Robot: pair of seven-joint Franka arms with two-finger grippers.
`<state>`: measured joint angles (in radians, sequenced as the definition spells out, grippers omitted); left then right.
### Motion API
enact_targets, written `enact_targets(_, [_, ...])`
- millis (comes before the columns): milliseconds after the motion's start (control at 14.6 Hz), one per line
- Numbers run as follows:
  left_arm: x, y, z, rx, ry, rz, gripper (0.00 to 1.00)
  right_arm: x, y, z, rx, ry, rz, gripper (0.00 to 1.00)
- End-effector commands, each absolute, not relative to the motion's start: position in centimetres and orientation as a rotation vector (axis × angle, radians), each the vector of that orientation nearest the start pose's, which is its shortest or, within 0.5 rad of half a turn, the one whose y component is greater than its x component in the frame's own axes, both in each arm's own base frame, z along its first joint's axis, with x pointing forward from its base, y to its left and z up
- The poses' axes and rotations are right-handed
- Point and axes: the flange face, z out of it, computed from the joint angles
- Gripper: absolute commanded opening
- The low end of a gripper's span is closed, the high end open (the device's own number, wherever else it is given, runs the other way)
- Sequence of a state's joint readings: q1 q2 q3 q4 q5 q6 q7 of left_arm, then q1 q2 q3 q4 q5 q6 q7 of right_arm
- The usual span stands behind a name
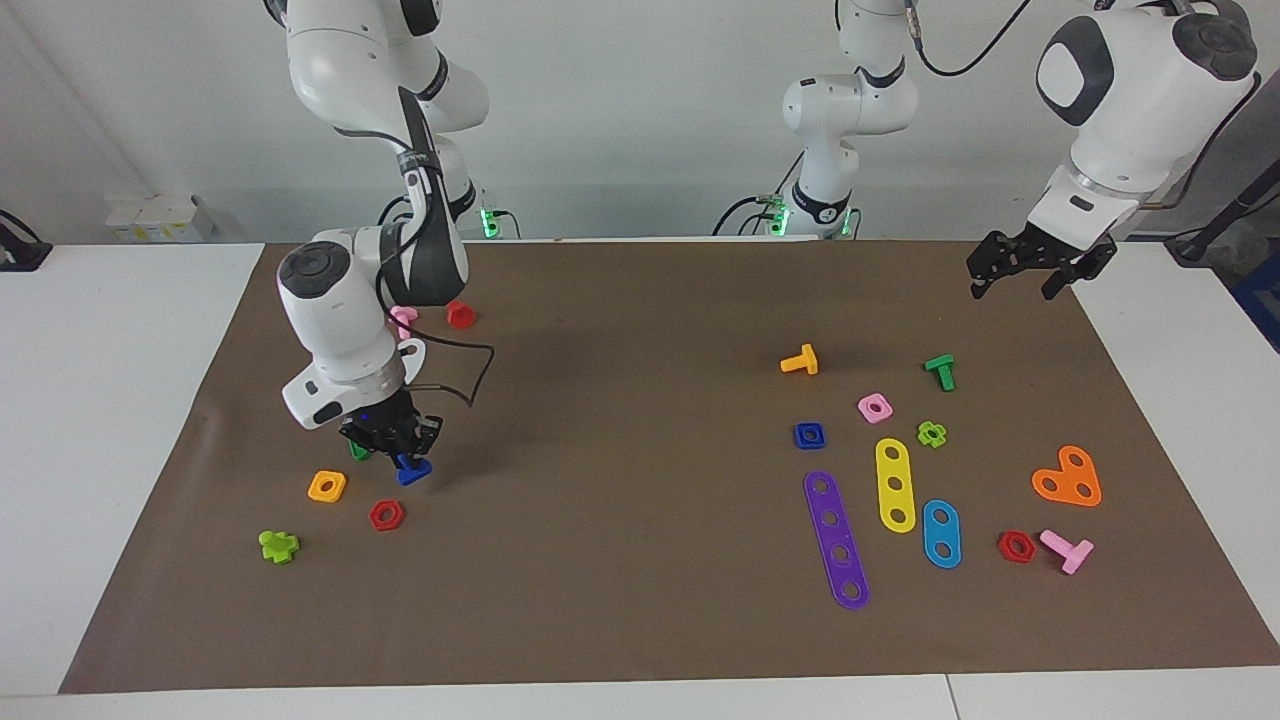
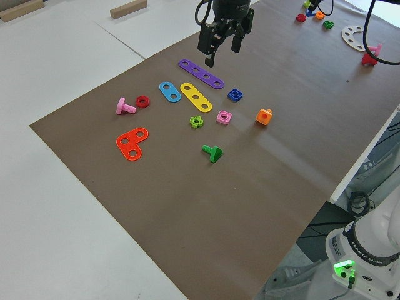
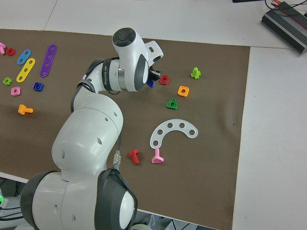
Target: Unscrew and place screws in storage area
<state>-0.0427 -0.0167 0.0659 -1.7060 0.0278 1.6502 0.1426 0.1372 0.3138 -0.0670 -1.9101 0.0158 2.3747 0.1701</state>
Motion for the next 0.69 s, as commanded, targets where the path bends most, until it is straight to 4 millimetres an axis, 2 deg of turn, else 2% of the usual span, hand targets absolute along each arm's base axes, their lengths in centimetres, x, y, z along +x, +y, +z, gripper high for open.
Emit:
enact_targets(0, [54.9, 1.9, 57.6, -3.090, 0.172, 0.053, 1.00, 61.5, 4.6, 33.1, -3.104, 0.147, -0.234, 0.00])
enact_targets(206, [54.9, 1.9, 57.7, -3.090, 0.172, 0.051, 1.00, 60.9, 4.1, 32.2, -3.112, 0.116, -0.202, 0.00])
enact_targets(618, [54.9, 1.9, 57.7, -3.090, 0.172, 0.051, 1.00, 60.7, 2.7, 32.2, -3.121, 0.093, -0.165, 0.00])
